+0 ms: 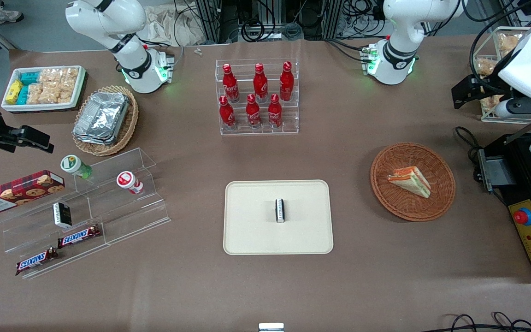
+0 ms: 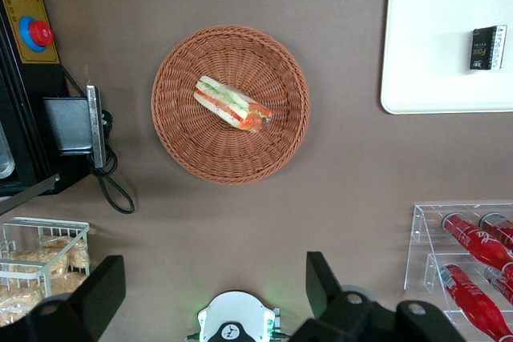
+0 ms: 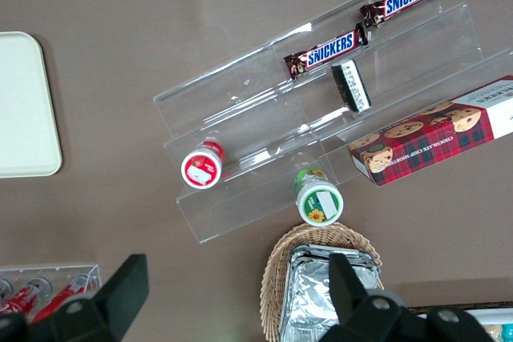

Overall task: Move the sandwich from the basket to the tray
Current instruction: 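Move the left gripper from rest down over the sandwich in the wicker basket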

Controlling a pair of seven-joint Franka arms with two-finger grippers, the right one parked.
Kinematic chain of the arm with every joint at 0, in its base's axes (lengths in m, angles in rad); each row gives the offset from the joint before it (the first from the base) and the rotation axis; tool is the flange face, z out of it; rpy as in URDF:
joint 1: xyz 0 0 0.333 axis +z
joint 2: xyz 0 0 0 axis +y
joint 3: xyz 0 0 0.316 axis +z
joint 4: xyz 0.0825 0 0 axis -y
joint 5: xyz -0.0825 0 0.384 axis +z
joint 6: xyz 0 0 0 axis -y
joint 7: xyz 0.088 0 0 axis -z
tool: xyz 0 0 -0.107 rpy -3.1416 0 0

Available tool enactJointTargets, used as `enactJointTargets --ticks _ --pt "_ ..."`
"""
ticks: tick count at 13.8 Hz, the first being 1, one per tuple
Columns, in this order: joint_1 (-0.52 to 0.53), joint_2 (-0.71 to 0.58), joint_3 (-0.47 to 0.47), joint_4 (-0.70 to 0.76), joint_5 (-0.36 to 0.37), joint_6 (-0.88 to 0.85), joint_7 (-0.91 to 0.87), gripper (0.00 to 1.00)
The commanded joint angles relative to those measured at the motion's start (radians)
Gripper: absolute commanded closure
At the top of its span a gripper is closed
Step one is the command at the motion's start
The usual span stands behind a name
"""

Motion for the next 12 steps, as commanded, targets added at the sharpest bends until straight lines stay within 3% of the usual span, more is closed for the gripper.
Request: enactJointTargets --ticks 1,7,12 --pt "-0.005 -0.006 0.003 0.006 0.014 -0.005 -0.015 0.0" --pt "-0.003 0.0 0.003 -0.018 0.046 0.0 -0.065 0.0" --pt "0.021 -0.013 0.011 -0.159 -0.001 0.136 -0.551 0.0"
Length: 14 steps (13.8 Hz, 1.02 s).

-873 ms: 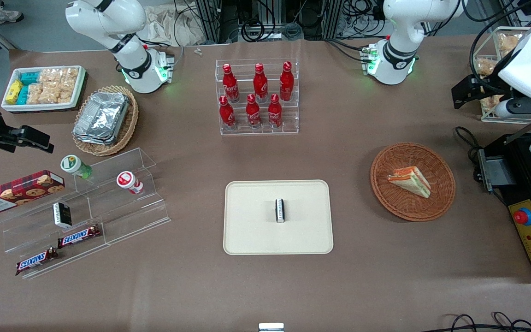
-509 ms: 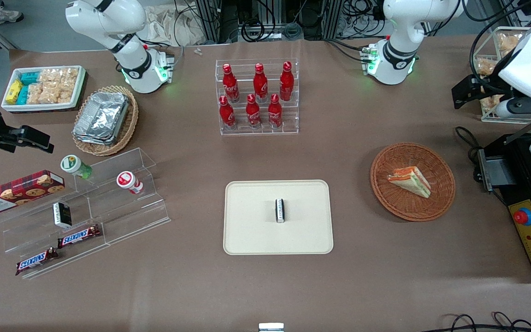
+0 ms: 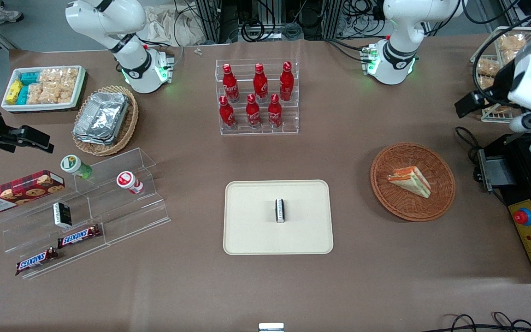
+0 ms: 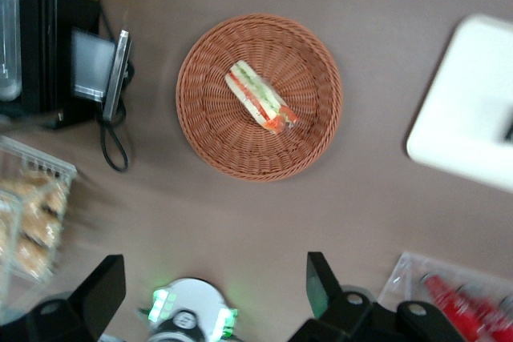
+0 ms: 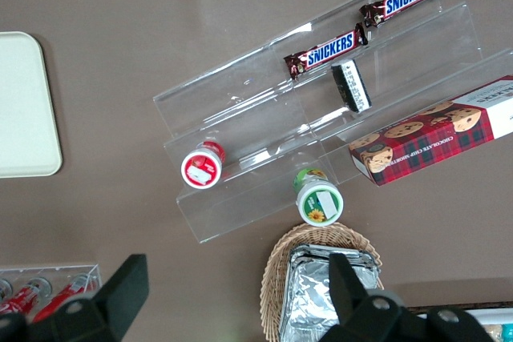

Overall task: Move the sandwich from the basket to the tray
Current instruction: 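Move the left gripper from rest down over the sandwich in the wicker basket, then lower the open left gripper around the wrapped sandwich and close it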

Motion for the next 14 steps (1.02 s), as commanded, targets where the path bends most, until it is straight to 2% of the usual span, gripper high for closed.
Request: enactJointTargets --ticks 1,5,8,11,14 --pt "0.006 -0.016 0.0 -0.118 -0.019 0.113 -0.262 0.0" --pt "0.007 -0.067 0.041 -0.369 -0.023 0.331 -0.347 0.0" --pt "0.007 -0.033 0.043 -0.49 -0.022 0.49 -0.549 0.0" --pt "0.007 -0.015 0.043 -0.644 -0.028 0.685 -0.593 0.0" --pt "0.006 0.072 0.043 -0.664 -0.042 0.813 -0.649 0.0"
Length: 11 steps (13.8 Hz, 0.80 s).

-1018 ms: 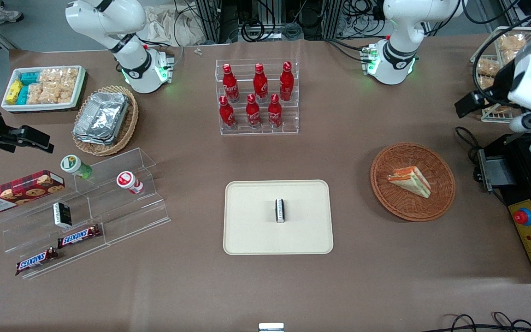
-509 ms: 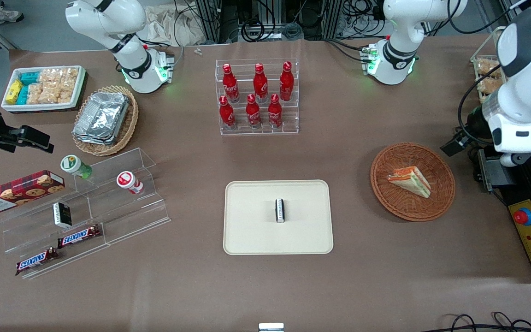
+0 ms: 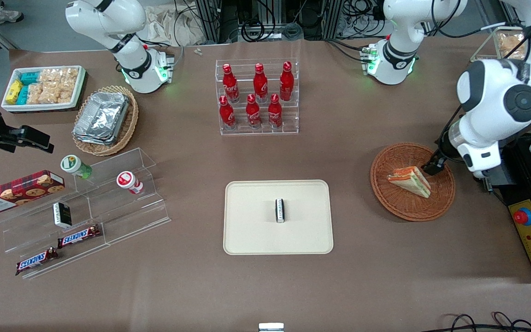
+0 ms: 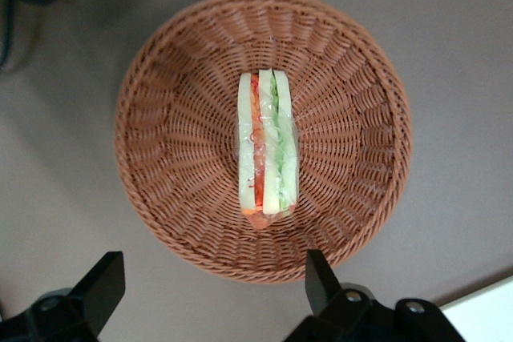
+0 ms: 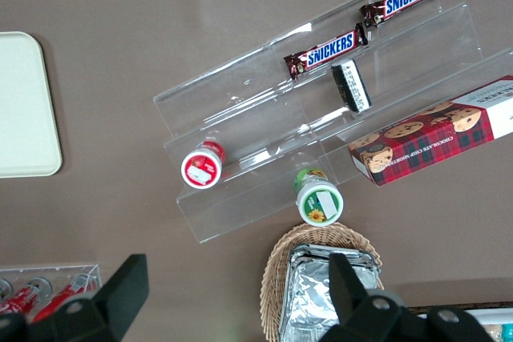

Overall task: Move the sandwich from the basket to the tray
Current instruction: 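Lower the open left gripper around the wrapped sandwich and close it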

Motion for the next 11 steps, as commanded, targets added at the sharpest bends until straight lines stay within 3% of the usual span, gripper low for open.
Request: enactJointTargets --ticks 1,10,11 --pt "-0.003 0.069 -0.002 -0.018 -0.002 0.115 -0.055 0.0" --pt "-0.003 0.247 -0.001 -0.018 0.012 0.24 -0.055 0.0" --pt "-0.003 0.256 0.0 -0.018 0.014 0.245 -0.056 0.28"
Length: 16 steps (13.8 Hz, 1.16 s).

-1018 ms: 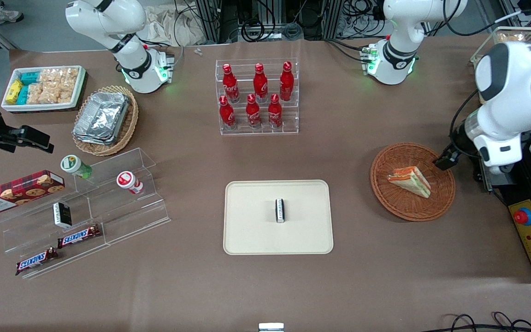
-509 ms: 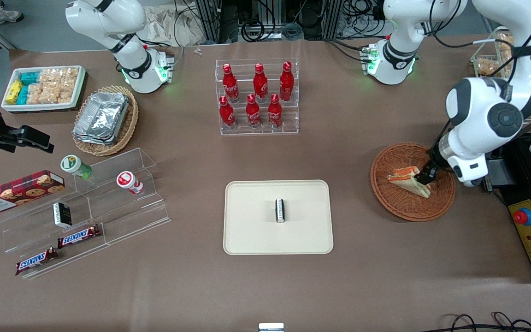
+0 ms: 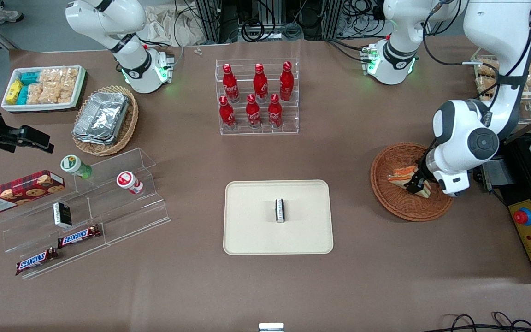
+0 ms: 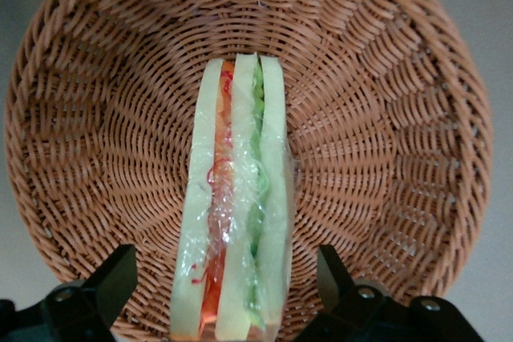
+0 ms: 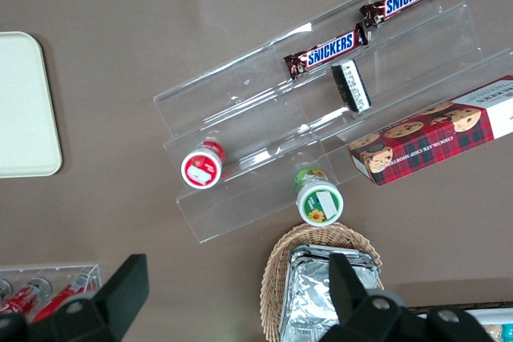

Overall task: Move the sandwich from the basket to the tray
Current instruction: 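Lower the open left gripper around the wrapped sandwich and close it, then lift the sandwich with the left gripper and carry it over the white tray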

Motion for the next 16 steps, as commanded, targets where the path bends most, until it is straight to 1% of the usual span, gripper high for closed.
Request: enactJointTargets --ticks 1,2,5,6,8,9,10,12,14,15,16 --pt "-0.003 0.02 0.0 -0.006 0.013 0.045 -0.035 0.71" --pt "-0.003 0.021 0.0 -0.005 0.014 0.045 -0.035 1.0" --pt "-0.003 0.006 -0.004 0.014 0.017 0.025 -0.014 1.0" --pt "-0.003 -0.023 -0.01 0.058 0.019 -0.043 0.001 1.0" --pt "-0.006 -0.055 -0.042 0.177 0.019 -0.282 0.064 1.0" --pt "-0.008 -0.072 -0.051 0.23 0.019 -0.356 0.085 1.0" --pt "-0.011 -0.08 -0.074 0.28 0.017 -0.413 0.122 1.0" --pt "-0.008 -0.066 -0.161 0.392 0.016 -0.531 0.242 1.0" --pt "-0.009 -0.055 -0.235 0.425 0.007 -0.538 0.372 1.0" --pt "-0.012 -0.048 -0.279 0.431 0.008 -0.508 0.444 1.0" --pt "-0.012 -0.031 -0.33 0.431 0.014 -0.437 0.489 1.0"
